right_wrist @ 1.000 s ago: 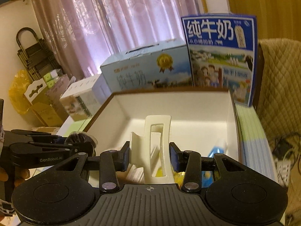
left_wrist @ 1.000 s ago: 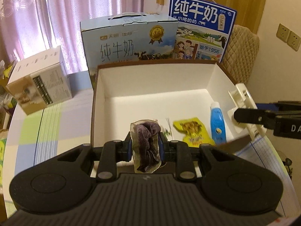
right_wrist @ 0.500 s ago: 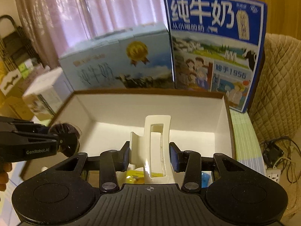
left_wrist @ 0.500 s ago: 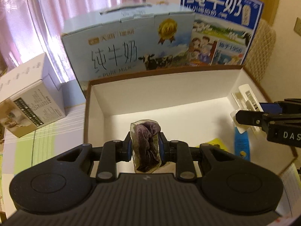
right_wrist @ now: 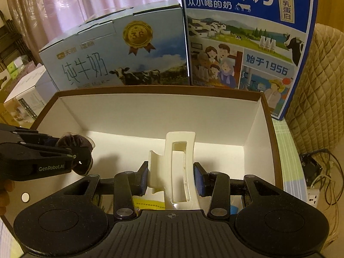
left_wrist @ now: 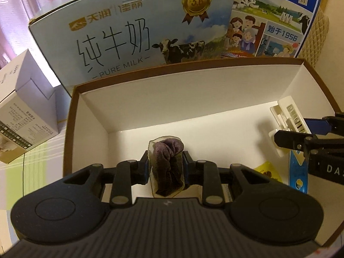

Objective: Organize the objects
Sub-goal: 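Lower scrunchie and hair clip into the box and open both grippers, then withdraw both tools from the box toward the remaining table items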

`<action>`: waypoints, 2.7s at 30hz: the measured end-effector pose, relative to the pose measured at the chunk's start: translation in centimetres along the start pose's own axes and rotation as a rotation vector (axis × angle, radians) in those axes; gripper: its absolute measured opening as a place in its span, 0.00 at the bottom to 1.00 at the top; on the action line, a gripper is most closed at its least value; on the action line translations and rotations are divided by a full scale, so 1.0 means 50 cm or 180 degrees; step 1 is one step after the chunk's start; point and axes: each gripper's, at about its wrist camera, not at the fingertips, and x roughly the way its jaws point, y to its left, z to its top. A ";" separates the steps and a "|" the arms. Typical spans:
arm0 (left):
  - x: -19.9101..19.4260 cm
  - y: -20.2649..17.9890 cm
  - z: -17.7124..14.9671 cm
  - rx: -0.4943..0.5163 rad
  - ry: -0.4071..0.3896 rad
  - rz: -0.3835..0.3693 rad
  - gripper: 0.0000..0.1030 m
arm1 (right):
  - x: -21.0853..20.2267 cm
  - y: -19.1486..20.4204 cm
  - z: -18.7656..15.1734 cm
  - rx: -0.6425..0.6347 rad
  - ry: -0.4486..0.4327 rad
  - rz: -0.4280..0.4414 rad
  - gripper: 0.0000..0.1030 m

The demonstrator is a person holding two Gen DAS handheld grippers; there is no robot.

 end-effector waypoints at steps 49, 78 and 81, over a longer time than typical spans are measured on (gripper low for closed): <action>-0.293 0.005 -0.170 -0.0331 -0.0624 -0.0046 0.91 | -0.309 0.005 -0.154 0.0348 -0.0701 0.0266 0.68; -0.481 -0.034 -0.421 -0.0496 -0.0580 -0.0063 0.91 | -0.458 0.102 -0.365 0.0290 -0.0425 0.0391 0.68; -0.485 -0.039 -0.444 -0.0482 -0.0549 -0.0059 0.91 | -0.455 0.110 -0.392 0.0281 -0.0308 0.0406 0.68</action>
